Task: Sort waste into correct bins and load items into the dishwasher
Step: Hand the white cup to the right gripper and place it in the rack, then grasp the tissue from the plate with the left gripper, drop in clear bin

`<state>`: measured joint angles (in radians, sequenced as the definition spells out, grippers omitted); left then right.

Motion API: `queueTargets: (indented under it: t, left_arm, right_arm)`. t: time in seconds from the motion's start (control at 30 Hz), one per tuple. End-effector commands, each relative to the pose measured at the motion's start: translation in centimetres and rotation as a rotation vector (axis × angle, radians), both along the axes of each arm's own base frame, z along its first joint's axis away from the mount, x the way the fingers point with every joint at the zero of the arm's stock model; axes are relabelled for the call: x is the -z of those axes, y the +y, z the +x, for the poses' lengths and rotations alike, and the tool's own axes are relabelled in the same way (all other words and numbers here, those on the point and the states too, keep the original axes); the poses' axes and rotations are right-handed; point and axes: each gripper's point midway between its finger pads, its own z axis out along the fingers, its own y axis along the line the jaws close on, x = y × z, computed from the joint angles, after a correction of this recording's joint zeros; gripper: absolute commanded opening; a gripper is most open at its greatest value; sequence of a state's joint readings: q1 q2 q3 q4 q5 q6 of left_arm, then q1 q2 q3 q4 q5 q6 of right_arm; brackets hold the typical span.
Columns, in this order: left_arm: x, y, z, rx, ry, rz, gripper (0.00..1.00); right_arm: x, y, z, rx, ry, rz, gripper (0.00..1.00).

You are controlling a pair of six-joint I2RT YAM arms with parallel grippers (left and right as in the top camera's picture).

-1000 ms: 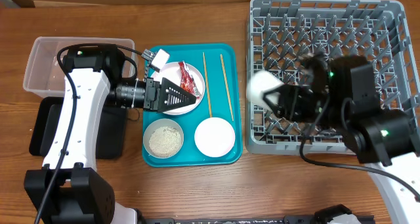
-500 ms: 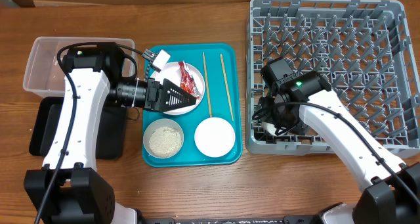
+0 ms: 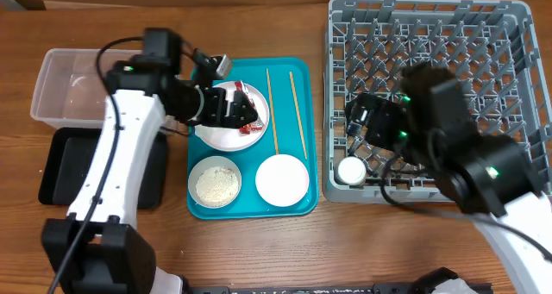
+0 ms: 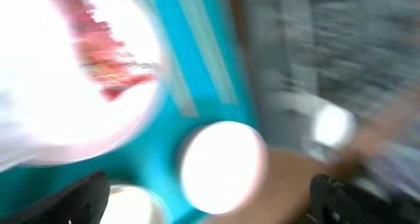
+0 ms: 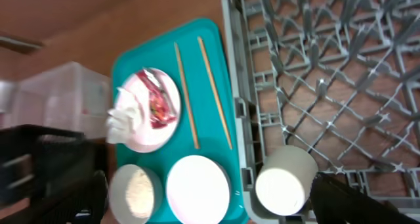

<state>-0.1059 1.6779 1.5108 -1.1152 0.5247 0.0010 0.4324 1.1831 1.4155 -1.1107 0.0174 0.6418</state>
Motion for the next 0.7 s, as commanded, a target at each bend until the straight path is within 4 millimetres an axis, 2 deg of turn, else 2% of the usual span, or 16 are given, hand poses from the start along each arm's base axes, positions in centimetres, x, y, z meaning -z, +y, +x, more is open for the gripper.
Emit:
queueTargets:
  t: [0.0,0.07,0.17,0.3,0.33,0.43,0.47,0.5,0.53,0.57,0.67]
  left_arm:
    - [1.9,4.4,3.8,-0.308,-0.107,0.452,0.93]
    - [3.1,4.3,4.3,-0.350,-0.105,0.518,0.83]
    - [5.6,5.8,4.2,-0.464,-0.045,0.643,0.73]
    - [10.3,6.7,4.3,-0.468,0.052,0.735,0.70]
    - [12.1,6.9,4.2,-0.461,0.090,0.759,0.69]
    - [15.2,7.1,3.9,-0.449,0.154,0.791,0.67]
    - [15.9,7.1,3.8,-0.444,0.167,0.799,0.60]
    - [16.4,7.1,3.8,-0.440,0.176,0.803,0.48]
    - [16.8,7.1,3.8,-0.438,0.181,0.805,0.23]
    - [16.7,7.1,3.9,-0.443,0.178,0.801,0.04]
    - [14.0,6.8,4.5,-0.449,0.162,0.788,0.04]
  right_arm:
    - [-1.5,0.3,-1.1,-0.039,-0.029,0.038,1.00]
    - [-1.3,0.2,-1.4,-0.041,-0.017,0.033,1.00]
    - [-0.7,0.0,-1.9,-0.040,0.011,0.021,1.00]
    - [-0.4,-0.1,-2.0,-0.040,0.028,0.014,1.00]
    - [-0.3,-0.1,-2.0,-0.040,0.031,0.013,1.00]
    - [-0.3,-0.1,-2.1,-0.040,0.034,0.012,1.00]
    - [-0.3,-0.1,-2.1,-0.040,0.034,0.012,1.00]
    - [-0.3,-0.1,-2.1,-0.040,0.034,0.012,1.00]
    - [-0.3,-0.1,-2.1,-0.040,0.034,0.012,1.00]
    - [-0.3,-0.1,-2.1,-0.040,0.034,0.012,1.00]
    - [-0.3,-0.1,-2.1,-0.040,0.033,0.012,1.00]
